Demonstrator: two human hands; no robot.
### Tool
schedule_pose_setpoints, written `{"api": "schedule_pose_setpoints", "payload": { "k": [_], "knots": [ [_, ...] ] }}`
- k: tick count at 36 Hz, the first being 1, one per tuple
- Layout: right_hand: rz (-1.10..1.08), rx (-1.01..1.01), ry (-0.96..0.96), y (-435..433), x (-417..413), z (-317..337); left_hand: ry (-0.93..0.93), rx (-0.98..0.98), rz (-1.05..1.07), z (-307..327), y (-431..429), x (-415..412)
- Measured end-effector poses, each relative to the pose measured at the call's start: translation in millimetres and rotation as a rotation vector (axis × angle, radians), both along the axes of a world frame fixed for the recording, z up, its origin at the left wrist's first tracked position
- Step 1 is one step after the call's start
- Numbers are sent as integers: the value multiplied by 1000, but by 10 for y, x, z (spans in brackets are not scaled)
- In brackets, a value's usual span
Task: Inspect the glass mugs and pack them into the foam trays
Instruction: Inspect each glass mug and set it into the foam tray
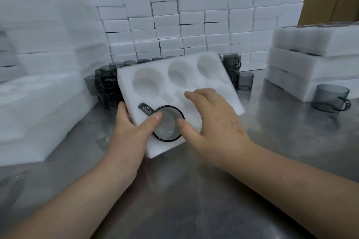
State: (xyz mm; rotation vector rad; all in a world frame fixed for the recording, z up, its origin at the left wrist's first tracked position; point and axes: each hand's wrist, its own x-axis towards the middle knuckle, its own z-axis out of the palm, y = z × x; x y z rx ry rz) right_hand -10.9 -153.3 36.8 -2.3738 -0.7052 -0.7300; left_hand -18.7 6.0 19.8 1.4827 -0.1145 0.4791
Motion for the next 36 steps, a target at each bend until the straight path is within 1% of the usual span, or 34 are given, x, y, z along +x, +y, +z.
{"api": "schedule_pose_setpoints", "payload": {
  "k": [3,7,9,15,19,22,26,31,36],
  "knots": [
    [-54,-15,-3,-30,25,11,7,-25,-26,8,6,-9],
    [-47,-20,19,-9,-1,0,20,-28,-82,2,16,-6],
    [-35,-23,43,4,-11,-6,14,-10,-116,0,23,-14],
    [-40,-119,161,-21,38,-50,-61,77,-182,-21,-2,-42],
    [44,-83,248,-34,51,-61,-46,77,-213,-18,31,-30],
    [83,-42,278,-47,60,-68,-35,116,-226,-14,46,-28],
    [120,1,311,-78,61,-51,-30,119,-232,-22,63,-28],
    [120,116,354,-72,68,-66,-34,112,-248,-25,61,-31],
    [91,163,354,-62,81,-73,-23,93,-233,-39,70,-23]
  ]
}}
